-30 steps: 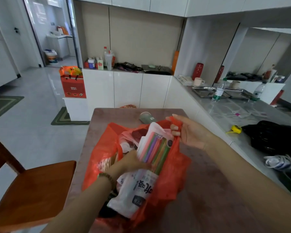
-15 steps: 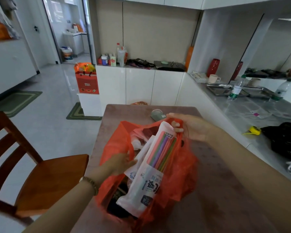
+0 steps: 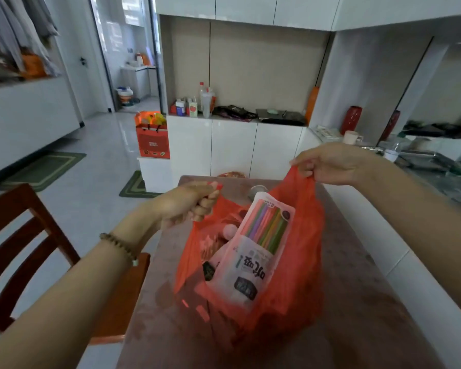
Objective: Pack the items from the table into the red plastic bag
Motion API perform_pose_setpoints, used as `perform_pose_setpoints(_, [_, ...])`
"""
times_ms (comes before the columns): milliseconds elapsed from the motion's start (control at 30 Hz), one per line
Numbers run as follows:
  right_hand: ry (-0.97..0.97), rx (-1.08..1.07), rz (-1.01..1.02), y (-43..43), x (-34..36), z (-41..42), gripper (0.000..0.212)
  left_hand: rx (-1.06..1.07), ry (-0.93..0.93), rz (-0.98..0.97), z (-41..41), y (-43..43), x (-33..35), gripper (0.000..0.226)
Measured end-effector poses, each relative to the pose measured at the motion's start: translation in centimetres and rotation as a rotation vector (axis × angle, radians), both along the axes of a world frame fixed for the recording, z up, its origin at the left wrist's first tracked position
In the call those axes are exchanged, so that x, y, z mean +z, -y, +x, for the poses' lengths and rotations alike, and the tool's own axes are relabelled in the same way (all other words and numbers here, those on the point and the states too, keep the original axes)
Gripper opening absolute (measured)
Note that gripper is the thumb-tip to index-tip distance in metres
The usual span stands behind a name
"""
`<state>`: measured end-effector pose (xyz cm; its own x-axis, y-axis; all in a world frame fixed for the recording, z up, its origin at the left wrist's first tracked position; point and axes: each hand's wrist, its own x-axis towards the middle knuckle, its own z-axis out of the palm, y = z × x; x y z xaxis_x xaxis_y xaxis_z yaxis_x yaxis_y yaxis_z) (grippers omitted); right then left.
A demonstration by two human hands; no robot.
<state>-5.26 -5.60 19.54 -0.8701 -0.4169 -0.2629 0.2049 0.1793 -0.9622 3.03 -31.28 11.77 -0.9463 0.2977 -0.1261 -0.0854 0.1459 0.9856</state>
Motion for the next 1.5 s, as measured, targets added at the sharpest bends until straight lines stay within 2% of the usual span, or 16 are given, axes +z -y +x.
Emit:
perform_pose_setpoints(133, [-0.075,-0.029,0.038,-1.5,1.7,-1.7,0.007,0.028,-0.046,0.108,-3.9,-2.2,3.5,0.039])
perform_pose_setpoints(267, [-0.248,0.023,0.126,-2.3,-0.2,-3.1,0.018,0.028,-0.004,0.183,-7.7,-4.8,3.9,0.04])
perform_pose_setpoints(400, [-0.552,0.073,0.435,-1.4,-2.8,-4.3,0.027,0.059,-0.008,0.16,-10.1,-5.2,2.8,0.039])
perform_pose_setpoints(500, [-0.615,0.201,0.566,-0.4,-4.6,-5.1,0.031,0.122,-0.001,0.096,-11.2,-4.5,1.8,0.036])
perform_pose_setpoints(567, [-0.563,0.251,0.547,-0.3,-5.8,-5.8,0.034,0.154,0.007,0.032,-11.7,-3.8,0.9,0.032])
perform_pose_setpoints(733, [-0.299,0.3,0.273,-1.3,-8.5,-8.1,0.047,0.206,-0.042,-0.151,-13.3,-2.9,-2.2,0.027])
perform_pose_setpoints(833, [-0.196,0.362,0.298,-2.0,-9.1,-9.9,0.052,0.18,-0.045,-0.191,-14.9,-3.2,-3.4,0.028])
perform_pose_setpoints(967, [-0.092,0.152,0.312,-4.0,-9.7,-15.3,0.074,0.123,-0.002,-0.186,-17.9,-3.5,-4.5,0.026])
perform_pose_setpoints(1100, [-0.026,-0.066,0.159,-5.9,-12.8,-22.2,0.063,0.065,0.191,-0.127,-20.3,-2.1,-6.0,0.032])
perform_pose_setpoints(1200, [-0.002,-0.115,0.202,-6.4,-18.4,-26.5,0.051,0.02,0.313,-0.247,-23.0,-0.3,-7.2,0.062])
perform_pose_setpoints(1267, [0.019,-0.148,0.231,-6.3,-22.1,-28.8,0.05,0.114,0.325,-0.241,-26.4,0.4,-8.8,0.078])
perform_pose_setpoints(1367, [0.01,-0.155,0.327,-5.8,-25.6,-31.4,0.06,0.293,0.317,-0.052,-32.7,-1.0,-13.1,0.079])
perform_pose_setpoints(1433, [0.038,-0.174,0.377,-5.3,-27.9,-32.9,0.066,0.309,0.316,-0.025,-36.5,-2.9,-17.1,0.072])
perform_pose_setpoints(1500, [0.087,-0.185,0.44,-4.9,-30.5,-34.1,0.08,0.301,0.373,-0.013,-39.0,-4.8,-21.1,0.076])
